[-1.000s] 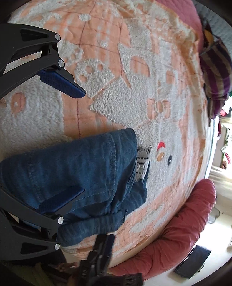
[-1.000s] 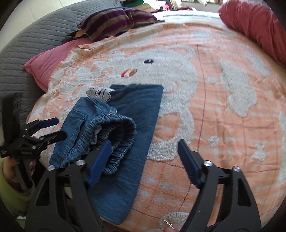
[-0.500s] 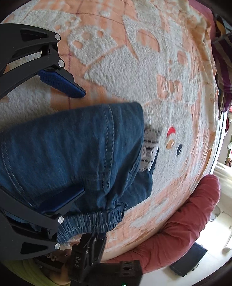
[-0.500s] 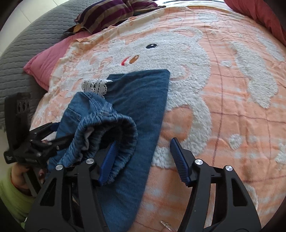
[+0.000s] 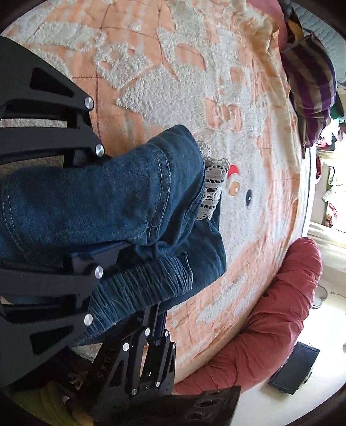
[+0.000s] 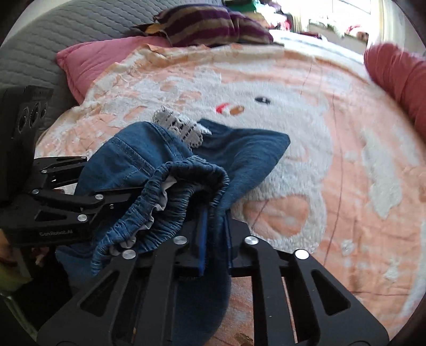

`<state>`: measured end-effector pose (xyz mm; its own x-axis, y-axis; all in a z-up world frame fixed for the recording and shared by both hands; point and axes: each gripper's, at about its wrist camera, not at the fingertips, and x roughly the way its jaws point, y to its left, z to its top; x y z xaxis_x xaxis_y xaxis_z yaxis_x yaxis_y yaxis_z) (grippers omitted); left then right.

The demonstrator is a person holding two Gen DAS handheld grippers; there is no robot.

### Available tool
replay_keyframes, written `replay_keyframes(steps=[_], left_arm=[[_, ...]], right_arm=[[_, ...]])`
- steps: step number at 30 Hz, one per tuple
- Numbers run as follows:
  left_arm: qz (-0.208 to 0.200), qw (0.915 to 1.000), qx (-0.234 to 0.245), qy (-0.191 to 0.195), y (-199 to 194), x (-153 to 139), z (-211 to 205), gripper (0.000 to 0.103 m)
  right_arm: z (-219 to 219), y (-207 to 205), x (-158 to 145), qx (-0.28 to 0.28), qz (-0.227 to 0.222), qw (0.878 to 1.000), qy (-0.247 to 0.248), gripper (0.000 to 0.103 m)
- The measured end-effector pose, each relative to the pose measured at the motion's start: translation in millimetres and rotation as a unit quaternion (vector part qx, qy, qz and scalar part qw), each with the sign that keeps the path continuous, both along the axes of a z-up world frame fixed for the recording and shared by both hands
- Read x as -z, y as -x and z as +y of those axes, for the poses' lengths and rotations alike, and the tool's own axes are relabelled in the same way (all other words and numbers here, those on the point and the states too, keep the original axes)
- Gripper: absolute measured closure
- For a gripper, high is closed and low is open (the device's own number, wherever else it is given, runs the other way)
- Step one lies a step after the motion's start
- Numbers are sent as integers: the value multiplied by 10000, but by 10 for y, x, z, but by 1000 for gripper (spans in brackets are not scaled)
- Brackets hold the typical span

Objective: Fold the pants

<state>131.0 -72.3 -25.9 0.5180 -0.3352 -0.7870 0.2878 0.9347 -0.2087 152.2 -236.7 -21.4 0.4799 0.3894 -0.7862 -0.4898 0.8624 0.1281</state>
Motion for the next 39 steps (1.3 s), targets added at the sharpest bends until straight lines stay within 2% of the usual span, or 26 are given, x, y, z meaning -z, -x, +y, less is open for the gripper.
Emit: replay_keyframes(steps=[4, 8, 15, 26, 31, 39], left_arm=[[-56, 9999, 4, 119, -28, -94, 36, 73], [-145, 9998, 93, 30, -96, -193, -15, 74], [-255, 9996, -84, 6, -389, -320, 36, 74], [-337, 9988, -357, -16, -879, -331, 132, 74], [-387, 9984, -406, -70, -981, -314, 135, 74], [-283, 9985, -458, -89, -1117, -200, 164, 74]], right_arm=[[16, 6, -75, -24, -173, 9998, -111, 98], [38, -74, -196, -124, -317, 9992, -186, 98], [83, -386, -337, -135, -385, 9981, -460, 98], [226, -832, -362, -101, -487, 9981, -356, 98], [308, -950, -363, -143, -587, 9980, -163, 98], [332, -1078, -272, -85, -498, 9987, -41, 98]])
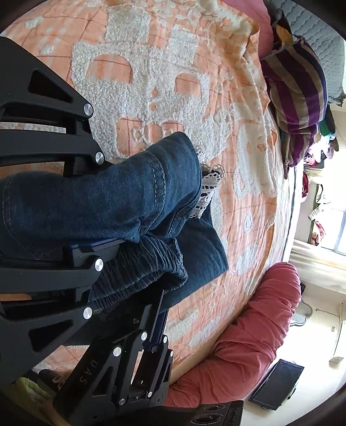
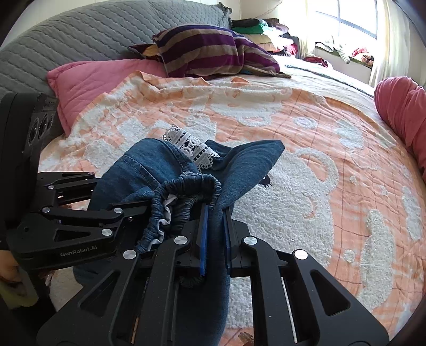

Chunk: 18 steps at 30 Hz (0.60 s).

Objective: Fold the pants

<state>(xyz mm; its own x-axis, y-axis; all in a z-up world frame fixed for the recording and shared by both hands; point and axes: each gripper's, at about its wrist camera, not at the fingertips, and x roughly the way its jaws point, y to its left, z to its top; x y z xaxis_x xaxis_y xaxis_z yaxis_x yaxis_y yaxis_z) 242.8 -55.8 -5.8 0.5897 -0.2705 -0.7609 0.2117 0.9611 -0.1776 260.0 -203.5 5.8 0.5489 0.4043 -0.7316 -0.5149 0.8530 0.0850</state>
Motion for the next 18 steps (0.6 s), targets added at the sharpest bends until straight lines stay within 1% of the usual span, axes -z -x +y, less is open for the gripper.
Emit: replay_keyframes(steps=[3, 5, 8, 10, 15, 17, 18], left_arm=[[79, 10000, -21, -12, -22, 71, 13, 74], [136, 9999, -43, -28, -32, 105, 32, 72], [226, 9997, -74, -69, -32, 147, 43, 66], [277, 9995, -98, -122, -37, 182, 51, 60], [417, 9989, -153, -124, -55, 264, 75, 51], [446, 9988, -153, -149, -57, 288, 80, 49], [456, 9987, -150, -171, -58, 301, 80, 47]], right_arm=[[-27, -31, 76, 122, 142, 9998, 63, 98], [-63, -56, 124, 225, 255, 9994, 58, 97], [-116, -91, 198, 402, 418, 9982, 166, 94], [-153, -114, 263, 529, 576, 9966, 243, 88], [-187, -140, 422, 651, 789, 9933, 546, 76], [-208, -139, 469, 683, 845, 9924, 581, 75], [-219, -139, 482, 699, 879, 9920, 573, 73]])
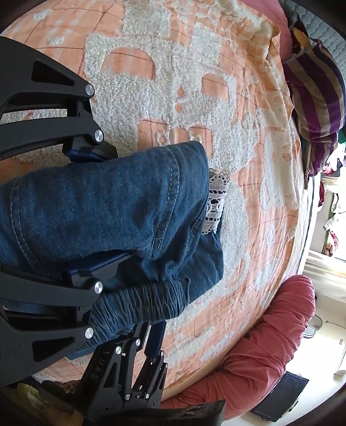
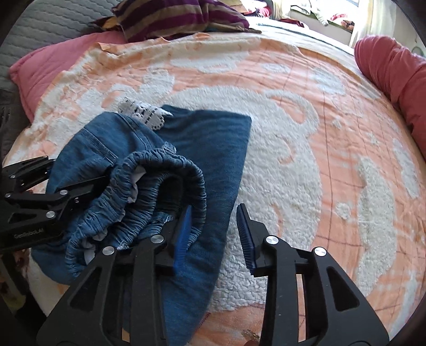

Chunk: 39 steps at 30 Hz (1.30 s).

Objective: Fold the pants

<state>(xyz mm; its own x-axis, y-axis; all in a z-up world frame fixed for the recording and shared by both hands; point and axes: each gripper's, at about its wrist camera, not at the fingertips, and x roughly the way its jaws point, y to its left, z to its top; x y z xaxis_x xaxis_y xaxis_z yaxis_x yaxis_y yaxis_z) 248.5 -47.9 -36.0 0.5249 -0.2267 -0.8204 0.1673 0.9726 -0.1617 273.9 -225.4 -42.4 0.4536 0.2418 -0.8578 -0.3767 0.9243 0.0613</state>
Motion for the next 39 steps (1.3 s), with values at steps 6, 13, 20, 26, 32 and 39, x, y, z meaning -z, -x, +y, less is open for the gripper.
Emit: replay_keyframes(steps=[6, 13, 20, 26, 32, 39], left_arm=[[37, 10000, -49, 34, -2, 41, 20, 44], [39, 10000, -51, 42, 10, 29, 32, 42], [68, 9999, -52, 87, 36, 13, 39, 37], [71, 9999, -69, 96, 49, 1, 41, 37], [27, 9999, -96, 120, 86, -53, 65, 24], [-175, 9997, -164, 23, 185, -212, 115, 23]], right_arm=[[-104, -22, 37, 224, 83, 9996, -158, 63], [-148, -19, 1, 296, 50, 9989, -346, 57], [-222, 10, -39, 362, 83, 9978, -549, 51], [-236, 33, -54, 383, 49, 9976, -568, 47], [-262, 61, -147, 410, -128, 9968, -678, 30], [-326, 221, -397, 483, -661, 9927, -890, 13]])
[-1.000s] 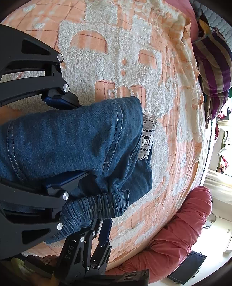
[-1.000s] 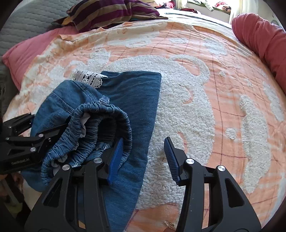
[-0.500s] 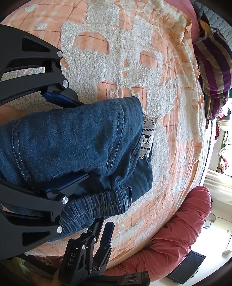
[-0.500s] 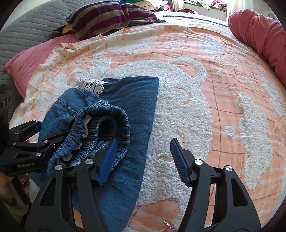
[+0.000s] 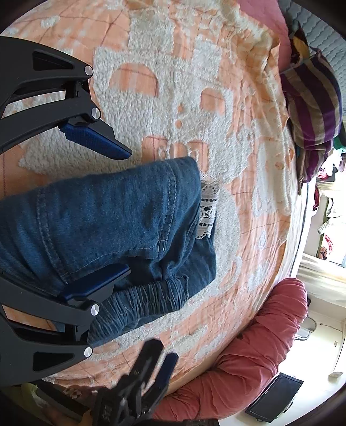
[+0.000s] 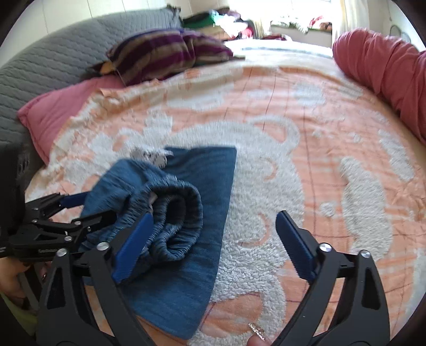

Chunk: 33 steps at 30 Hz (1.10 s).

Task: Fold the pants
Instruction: 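Open both grippers and lift them away from the folded pants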

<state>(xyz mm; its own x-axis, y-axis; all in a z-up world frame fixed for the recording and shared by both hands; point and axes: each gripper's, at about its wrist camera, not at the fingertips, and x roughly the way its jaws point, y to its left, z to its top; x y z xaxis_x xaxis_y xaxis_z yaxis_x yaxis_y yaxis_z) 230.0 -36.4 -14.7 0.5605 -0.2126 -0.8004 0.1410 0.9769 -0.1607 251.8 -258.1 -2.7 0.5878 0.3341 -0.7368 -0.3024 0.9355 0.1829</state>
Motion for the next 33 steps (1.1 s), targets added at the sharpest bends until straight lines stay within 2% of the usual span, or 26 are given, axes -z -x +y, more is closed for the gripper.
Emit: replay_keyframes(steps=[2, 3, 10, 15, 24, 33], left_arm=[[-51, 10000, -47, -43, 44, -54, 25, 6], [-108, 9999, -81, -58, 80, -91, 40, 5], [-306, 9992, -216, -106, 309, -270, 122, 4], [-636, 9975, -249, -168, 523, -439, 112, 4], [-966, 9947, -330, -91, 975, -598, 144, 4], [-835, 9959, -315, -133, 1386, -472, 152, 4]], right_arm=[[-29, 60, -102, 43, -236, 9997, -56, 9], [-45, 95, -157, 70, -365, 9992, -113, 9], [-47, 293, -406, 111, -965, 9952, -109, 9], [-43, 552, -537, 153, -1336, 9909, -76, 9], [-47, 1028, -616, 247, -1641, 9861, -111, 9], [-80, 1339, -566, 345, -1542, 9874, -115, 9]])
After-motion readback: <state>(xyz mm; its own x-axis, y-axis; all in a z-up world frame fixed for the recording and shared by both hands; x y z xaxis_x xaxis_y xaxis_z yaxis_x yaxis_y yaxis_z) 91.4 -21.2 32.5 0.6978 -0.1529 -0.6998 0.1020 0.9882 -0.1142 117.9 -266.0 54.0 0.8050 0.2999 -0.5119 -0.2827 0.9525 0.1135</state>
